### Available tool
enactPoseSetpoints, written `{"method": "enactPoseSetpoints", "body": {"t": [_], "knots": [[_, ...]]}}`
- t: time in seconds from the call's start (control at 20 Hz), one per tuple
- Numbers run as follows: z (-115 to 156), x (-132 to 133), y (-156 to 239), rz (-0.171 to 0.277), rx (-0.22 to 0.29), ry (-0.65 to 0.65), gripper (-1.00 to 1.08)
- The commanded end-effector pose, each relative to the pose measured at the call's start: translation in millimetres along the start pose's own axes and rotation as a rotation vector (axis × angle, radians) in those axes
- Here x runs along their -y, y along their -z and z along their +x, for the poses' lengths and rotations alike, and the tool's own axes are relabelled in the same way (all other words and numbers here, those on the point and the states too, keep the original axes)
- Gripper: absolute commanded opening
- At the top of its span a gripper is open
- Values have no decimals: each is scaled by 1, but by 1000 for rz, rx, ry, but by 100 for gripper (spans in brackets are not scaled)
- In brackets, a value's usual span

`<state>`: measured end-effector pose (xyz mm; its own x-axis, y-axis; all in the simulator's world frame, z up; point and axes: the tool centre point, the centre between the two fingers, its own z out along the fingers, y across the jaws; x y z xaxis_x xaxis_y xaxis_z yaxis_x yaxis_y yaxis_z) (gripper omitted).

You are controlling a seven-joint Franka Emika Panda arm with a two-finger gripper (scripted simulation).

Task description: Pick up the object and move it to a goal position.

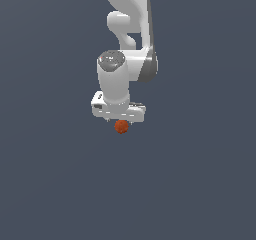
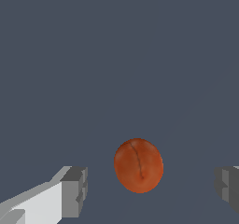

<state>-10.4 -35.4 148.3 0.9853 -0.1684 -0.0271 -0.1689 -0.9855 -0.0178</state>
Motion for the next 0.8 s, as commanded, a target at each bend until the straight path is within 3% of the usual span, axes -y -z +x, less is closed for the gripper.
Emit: {"method": "enactPoseSetpoints", "body": {"t": [0.0, 0.75], "knots": [[-1, 0, -2, 0, 0, -37, 100], [-15, 0, -20, -1, -7, -408, 100]]}}
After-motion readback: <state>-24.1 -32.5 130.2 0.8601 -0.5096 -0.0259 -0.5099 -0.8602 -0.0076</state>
